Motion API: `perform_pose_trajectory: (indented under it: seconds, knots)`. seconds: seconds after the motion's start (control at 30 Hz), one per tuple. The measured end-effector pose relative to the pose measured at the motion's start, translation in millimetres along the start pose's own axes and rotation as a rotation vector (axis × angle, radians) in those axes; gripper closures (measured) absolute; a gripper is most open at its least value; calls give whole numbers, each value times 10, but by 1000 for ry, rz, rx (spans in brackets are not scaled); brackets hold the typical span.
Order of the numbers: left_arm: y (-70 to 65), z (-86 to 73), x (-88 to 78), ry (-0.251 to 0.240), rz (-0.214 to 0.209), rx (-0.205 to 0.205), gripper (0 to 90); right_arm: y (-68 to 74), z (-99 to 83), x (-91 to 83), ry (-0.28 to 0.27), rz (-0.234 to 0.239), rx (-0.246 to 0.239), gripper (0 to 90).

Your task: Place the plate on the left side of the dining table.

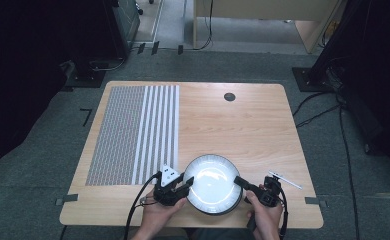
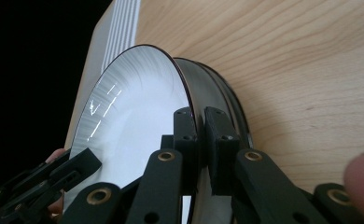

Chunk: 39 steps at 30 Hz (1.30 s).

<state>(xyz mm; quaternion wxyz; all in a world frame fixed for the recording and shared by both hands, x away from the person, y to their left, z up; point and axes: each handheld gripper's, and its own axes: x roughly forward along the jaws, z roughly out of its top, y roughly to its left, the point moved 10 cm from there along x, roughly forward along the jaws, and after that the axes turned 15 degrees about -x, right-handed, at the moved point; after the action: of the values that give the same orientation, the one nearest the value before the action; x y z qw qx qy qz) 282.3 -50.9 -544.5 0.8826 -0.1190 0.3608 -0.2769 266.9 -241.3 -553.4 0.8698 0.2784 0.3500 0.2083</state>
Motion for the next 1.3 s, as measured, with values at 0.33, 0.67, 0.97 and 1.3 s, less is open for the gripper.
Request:
perform_pose_trajectory:
  seconds: [0.33,0.67,0.97,1.3]
  knots:
    - [16,81,-77,-24,-1,-18,659,82,-9,32,5,15,32,850]
    - [122,197,-176,-50,18,-49,671,250,73,112,8,-15,-15,853]
    - [236,360,-313,-71,27,-86,676,475,231,186,8,-23,-64,852]
    - [426,560,-515,-99,55,-119,699,740,367,372,16,11,-72,848]
